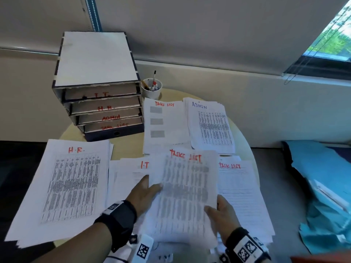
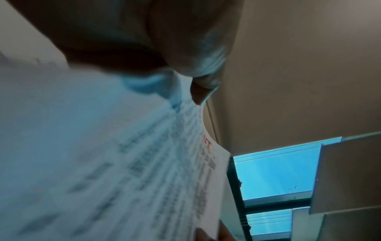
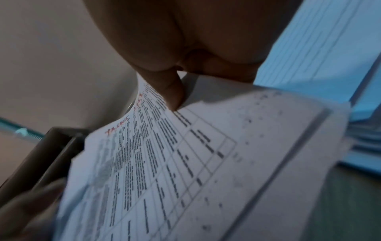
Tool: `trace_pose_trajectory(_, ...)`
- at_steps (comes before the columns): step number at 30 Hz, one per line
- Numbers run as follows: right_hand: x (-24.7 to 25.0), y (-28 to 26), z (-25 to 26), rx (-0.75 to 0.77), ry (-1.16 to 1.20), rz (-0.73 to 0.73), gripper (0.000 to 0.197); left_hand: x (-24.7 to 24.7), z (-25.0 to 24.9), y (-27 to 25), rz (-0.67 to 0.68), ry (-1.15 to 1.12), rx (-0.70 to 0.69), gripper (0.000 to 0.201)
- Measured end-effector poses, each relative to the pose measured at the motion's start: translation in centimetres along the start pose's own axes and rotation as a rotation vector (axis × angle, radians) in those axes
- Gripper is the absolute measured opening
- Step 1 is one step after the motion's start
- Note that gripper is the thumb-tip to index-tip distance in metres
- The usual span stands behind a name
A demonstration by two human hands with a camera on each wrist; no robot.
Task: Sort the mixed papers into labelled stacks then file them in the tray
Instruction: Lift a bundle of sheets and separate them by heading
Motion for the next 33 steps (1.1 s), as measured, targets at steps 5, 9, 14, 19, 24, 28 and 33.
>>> trace_pose_trajectory(5,8.8,3.0,-2.7,-0.140,-0.094,-0.207,0.016,6.6,2.4,-0.7,-0.457,0.774,0.227,0.065)
trace_pose_trajectory(9,13.6,4.7,-4.9,-0.195,-0.220,-0.241,0.020,8.3,5.9,-1.4,-0.367,0.993,0.445,0.088)
trace_pose_trajectory(14,15.8,10.6,-12.8,-0.247,-0.413,-0.266,0.035,9.3,6.8,-1.1,-0.401,0.896,0.480,0.111)
trace_pose_trajectory(19,13.8,7.3,-10.0,-0.379,-0.515,-0.258,0.076,10.2,7.2,-1.3,-0.429,0.694,0.392,0.107)
trace_pose_trajectory(24,12.9,5.4,-8.2,-0.391,-0.431,-0.239,0.061,10.2,7.5,-1.7,-0.428,0.673,0.368,0.090)
trace_pose_trajectory(28,12.2,4.9,-6.9,-0.331,-0.436,-0.235,0.017,10.0,7.2,-2.0,-0.432,0.636,0.346,0.081)
trace_pose_trajectory(33,11.3,3.9,-3.8,-0.165,-0.354,-0.311,0.008,8.8,2.9,-3.0,-0.517,0.884,0.181,0.067)
Point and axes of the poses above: each hand's wrist, its own y-axis towards the middle knuckle, its own x-axis out of the back of the hand, z = x × y, the point moved 8 cm from there along y, towards the middle knuckle, and after that the axes turned 8 degrees about -y, right-handed, at the moved point
